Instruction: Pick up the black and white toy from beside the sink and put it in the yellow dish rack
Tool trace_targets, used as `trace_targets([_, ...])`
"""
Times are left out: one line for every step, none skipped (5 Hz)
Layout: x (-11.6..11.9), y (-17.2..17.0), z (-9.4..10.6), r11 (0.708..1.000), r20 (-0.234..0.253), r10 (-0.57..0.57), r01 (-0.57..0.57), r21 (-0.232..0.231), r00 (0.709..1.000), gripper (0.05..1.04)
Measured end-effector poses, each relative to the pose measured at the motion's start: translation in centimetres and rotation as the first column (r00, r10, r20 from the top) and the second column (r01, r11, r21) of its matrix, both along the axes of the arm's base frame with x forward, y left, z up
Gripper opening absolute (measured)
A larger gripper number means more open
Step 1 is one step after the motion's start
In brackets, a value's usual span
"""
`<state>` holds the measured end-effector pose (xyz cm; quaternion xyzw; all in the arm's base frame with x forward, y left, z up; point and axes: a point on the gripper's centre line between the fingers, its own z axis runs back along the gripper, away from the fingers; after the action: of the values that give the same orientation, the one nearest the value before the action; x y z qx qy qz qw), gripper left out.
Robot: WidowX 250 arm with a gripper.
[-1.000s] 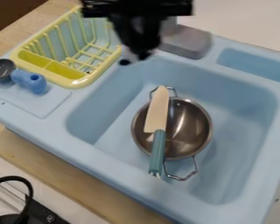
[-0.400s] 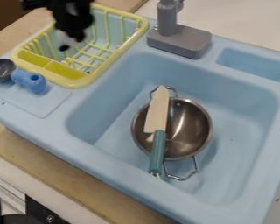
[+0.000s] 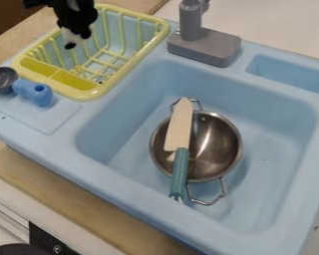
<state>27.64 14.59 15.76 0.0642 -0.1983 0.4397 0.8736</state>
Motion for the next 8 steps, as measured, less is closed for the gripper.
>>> trace_targets([1.2,1.2,-0.8,0.999,0.087,-0.021,0.024,-0.035,0.996,0.267])
trace_targets([1.6,1.3,-1.9,0.998,0.094,-0.054,0.057,-0.025,0.994,0.267])
trace_targets([1.9,0.6,-2.9,0.992,0.089,-0.091,0.098,-0.076,0.992,0.267])
trace_targets([1.9,-0.2,-3.5,0.987,0.081,-0.115,0.123,-0.107,0.99,0.327])
trace_targets([1.8,-0.6,-3.7,0.983,0.085,-0.127,0.136,-0.123,0.988,0.615])
trace_targets([1.6,-0.9,-3.9,0.984,0.076,-0.116,0.125,-0.13,0.99,0.902])
trace_targets([1.3,-1.4,-3.1,0.987,0.086,-0.104,0.113,-0.111,0.991,1.0])
trace_targets([0.8,-2.3,-1.9,0.99,0.114,-0.1,0.11,-0.087,0.989,0.999])
